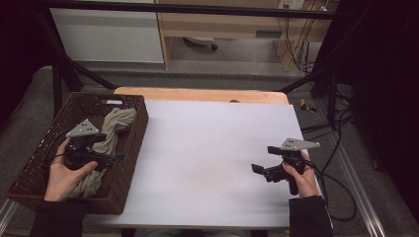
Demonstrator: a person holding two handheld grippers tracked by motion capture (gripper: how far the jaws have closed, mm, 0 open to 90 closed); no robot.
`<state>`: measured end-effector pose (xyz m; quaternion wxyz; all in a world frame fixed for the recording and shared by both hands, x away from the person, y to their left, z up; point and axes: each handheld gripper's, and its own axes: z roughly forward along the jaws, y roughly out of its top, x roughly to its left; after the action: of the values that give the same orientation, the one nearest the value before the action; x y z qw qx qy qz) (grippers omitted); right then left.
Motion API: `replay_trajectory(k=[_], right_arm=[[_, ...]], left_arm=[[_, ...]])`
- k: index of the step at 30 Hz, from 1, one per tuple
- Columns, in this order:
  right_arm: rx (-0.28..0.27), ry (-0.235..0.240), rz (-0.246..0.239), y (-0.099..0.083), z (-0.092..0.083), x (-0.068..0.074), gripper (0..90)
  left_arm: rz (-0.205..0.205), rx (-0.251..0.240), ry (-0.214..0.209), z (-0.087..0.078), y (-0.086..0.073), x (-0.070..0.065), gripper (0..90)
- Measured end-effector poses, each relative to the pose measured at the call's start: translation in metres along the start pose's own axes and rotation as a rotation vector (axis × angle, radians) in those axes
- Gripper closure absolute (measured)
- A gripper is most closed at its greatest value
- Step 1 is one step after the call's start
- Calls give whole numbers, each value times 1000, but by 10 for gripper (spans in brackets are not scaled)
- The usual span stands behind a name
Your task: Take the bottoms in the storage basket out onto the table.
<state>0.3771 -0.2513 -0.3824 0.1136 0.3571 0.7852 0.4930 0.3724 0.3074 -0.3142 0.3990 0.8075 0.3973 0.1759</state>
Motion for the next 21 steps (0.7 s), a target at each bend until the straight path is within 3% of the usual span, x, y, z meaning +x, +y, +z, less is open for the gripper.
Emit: replay_trajectory(k=[21], right_arm=[[1, 0, 0, 0, 0, 0, 7]], left_arm=[[-3, 67, 66, -2, 15, 18, 0]])
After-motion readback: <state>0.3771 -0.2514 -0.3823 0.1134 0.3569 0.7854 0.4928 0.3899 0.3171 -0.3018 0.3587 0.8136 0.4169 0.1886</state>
